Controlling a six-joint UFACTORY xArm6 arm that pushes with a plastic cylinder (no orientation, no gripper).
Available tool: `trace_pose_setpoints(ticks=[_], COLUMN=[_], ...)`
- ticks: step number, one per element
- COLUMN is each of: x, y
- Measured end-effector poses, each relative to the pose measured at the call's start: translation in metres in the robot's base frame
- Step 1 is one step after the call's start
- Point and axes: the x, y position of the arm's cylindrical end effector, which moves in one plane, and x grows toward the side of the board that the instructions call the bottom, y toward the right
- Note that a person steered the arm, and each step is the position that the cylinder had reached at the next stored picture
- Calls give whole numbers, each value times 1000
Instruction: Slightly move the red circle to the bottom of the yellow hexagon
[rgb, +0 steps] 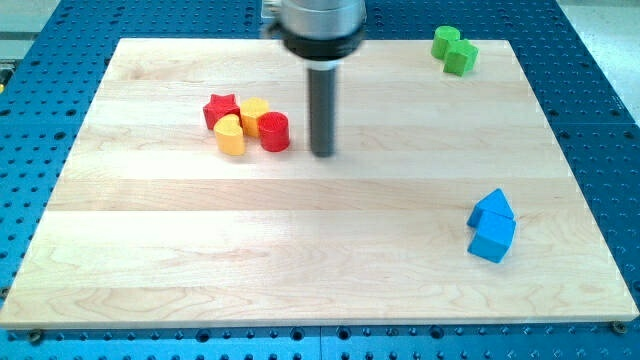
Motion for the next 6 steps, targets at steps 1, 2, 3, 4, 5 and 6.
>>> trace_pose_setpoints(ticks=[1, 2, 3, 4, 5, 6], x=[-26, -12, -12, -12, -26, -72], y=[-25, -51, -53, -70, -50, 68])
